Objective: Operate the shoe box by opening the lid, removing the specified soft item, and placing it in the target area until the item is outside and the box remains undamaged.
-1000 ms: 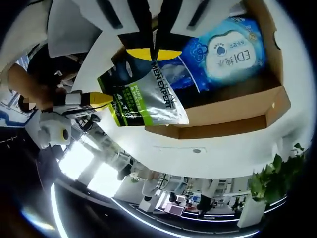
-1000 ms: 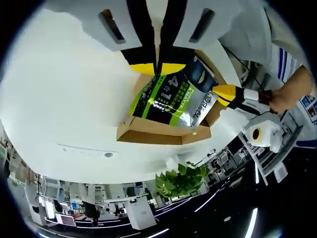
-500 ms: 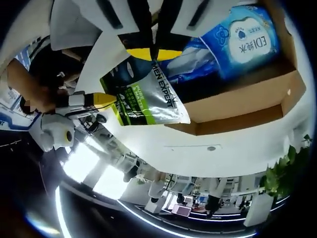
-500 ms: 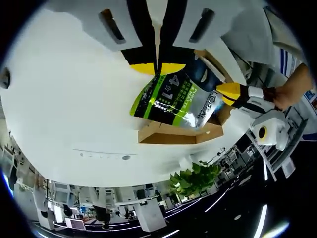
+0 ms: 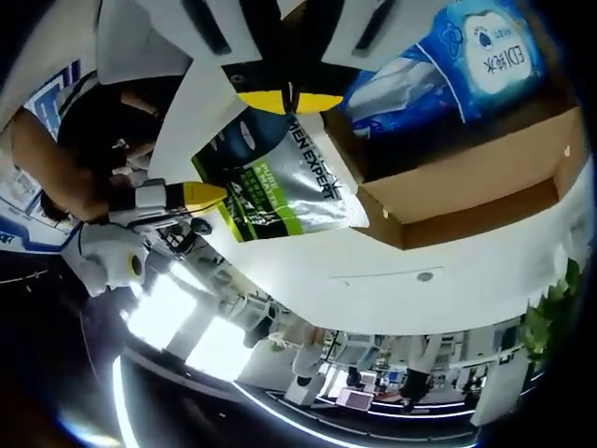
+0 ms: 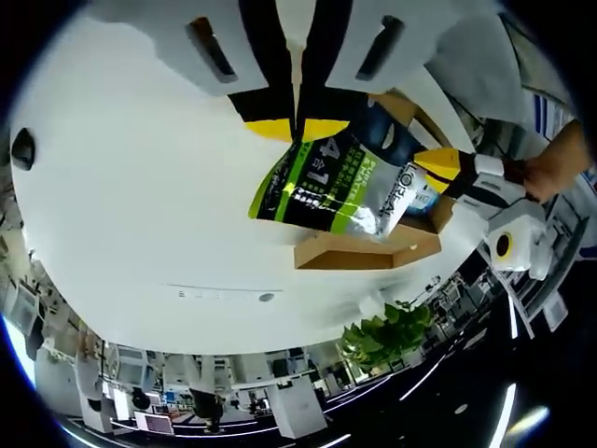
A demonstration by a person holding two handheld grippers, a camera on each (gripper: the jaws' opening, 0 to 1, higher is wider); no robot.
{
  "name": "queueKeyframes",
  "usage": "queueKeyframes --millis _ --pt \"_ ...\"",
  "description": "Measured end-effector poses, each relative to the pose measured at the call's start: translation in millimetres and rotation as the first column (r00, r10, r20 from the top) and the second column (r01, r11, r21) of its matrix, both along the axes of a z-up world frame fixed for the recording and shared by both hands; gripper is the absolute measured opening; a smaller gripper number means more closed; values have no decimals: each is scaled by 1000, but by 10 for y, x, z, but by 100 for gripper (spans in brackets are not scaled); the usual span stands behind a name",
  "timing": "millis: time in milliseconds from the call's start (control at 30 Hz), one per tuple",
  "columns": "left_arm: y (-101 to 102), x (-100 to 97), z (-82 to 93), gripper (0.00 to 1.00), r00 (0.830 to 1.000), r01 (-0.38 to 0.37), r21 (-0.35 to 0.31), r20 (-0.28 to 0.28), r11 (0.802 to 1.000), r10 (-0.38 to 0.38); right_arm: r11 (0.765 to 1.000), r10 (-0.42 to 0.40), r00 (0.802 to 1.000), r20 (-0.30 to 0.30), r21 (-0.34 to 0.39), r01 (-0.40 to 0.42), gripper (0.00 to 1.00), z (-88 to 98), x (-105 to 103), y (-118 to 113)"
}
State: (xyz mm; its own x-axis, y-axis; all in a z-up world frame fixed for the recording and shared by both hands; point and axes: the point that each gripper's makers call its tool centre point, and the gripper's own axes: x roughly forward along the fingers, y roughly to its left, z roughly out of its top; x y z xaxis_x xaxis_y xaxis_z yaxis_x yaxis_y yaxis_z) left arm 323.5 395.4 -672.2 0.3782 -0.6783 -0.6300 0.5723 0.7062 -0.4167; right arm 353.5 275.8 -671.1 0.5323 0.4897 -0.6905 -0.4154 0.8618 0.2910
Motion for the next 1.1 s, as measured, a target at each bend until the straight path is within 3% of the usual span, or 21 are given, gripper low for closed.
queueKeyframes --millis 433,733,867,1100 --pt "-294 146 -105 0 999 40 23 -11 999 -40 998 -48 999 -17 -37 47 0 -136 128 -271" --pt "-435 298 -238 1 996 85 123 -15 989 -84 995 -60 997 -40 -83 56 0 -355 277 -400" --pt "-474 338 -353 1 990 138 211 -27 968 -136 993 -55 997 -55 -105 49 0 -475 339 -429" --pt "-510 449 -535 1 966 244 395 -15 886 -259 990 -43 996 -73 -140 33 0 -653 400 -427"
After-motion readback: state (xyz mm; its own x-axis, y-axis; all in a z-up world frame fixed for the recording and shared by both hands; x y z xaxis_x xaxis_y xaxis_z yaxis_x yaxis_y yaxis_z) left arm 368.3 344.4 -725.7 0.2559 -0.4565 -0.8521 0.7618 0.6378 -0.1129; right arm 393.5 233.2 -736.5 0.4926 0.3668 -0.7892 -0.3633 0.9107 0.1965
